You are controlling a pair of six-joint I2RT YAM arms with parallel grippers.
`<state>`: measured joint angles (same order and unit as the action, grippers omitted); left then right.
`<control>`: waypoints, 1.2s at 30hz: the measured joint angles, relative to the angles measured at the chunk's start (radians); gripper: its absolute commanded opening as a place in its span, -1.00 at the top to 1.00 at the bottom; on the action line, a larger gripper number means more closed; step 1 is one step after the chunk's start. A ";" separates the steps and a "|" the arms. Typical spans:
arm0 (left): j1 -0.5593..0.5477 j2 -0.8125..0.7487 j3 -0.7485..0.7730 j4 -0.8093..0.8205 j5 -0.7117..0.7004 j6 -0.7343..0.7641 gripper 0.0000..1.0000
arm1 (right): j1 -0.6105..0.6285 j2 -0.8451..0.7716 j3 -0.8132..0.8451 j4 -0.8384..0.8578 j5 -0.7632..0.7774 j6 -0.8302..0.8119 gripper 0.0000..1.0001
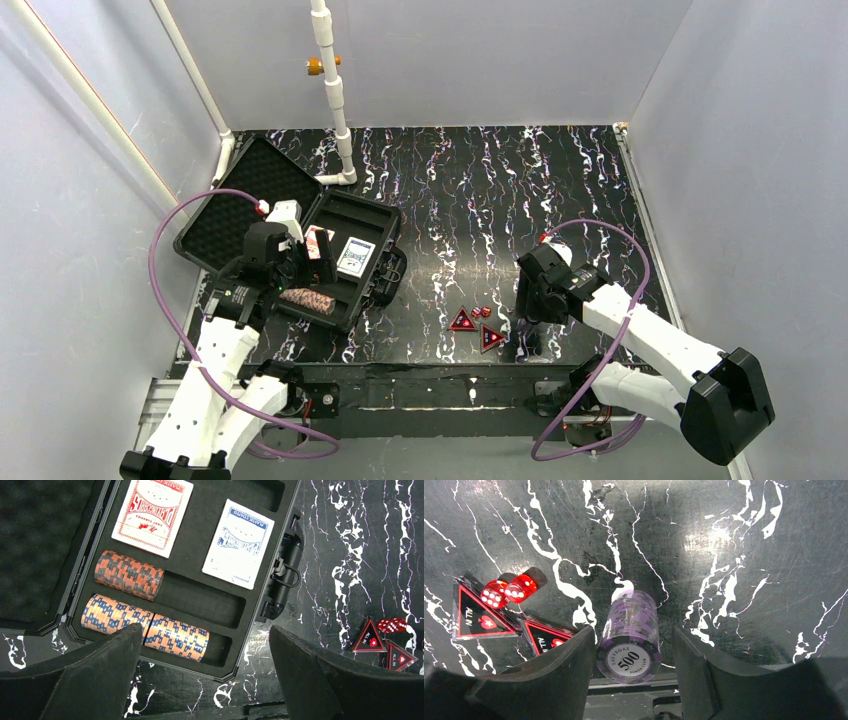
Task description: Pack up texas hold em set
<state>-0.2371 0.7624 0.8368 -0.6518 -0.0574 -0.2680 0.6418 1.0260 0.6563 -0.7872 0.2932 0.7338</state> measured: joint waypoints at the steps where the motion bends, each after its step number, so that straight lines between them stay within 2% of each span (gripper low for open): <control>1: 0.000 0.000 0.000 0.001 0.002 0.000 -0.97 | 0.000 0.003 0.000 0.001 0.000 0.000 -0.22; 17: 0.000 0.000 0.000 0.001 0.025 0.007 -0.97 | 0.000 0.023 0.000 0.005 -0.008 -0.002 -0.20; 27: 0.000 0.000 0.000 0.001 0.037 0.008 -0.97 | 0.000 0.023 0.000 0.006 -0.009 -0.005 0.60; 34: 0.000 -0.002 -0.006 0.007 0.043 0.015 -0.96 | 0.000 0.020 0.000 0.004 -0.010 -0.008 0.97; 36: 0.000 -0.002 -0.006 0.008 0.053 0.015 -0.95 | 0.000 0.019 0.002 0.001 -0.013 -0.012 0.97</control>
<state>-0.2371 0.7601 0.8303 -0.6437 -0.0048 -0.2527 0.6418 1.0451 0.6582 -0.7860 0.2806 0.7216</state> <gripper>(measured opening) 0.981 0.520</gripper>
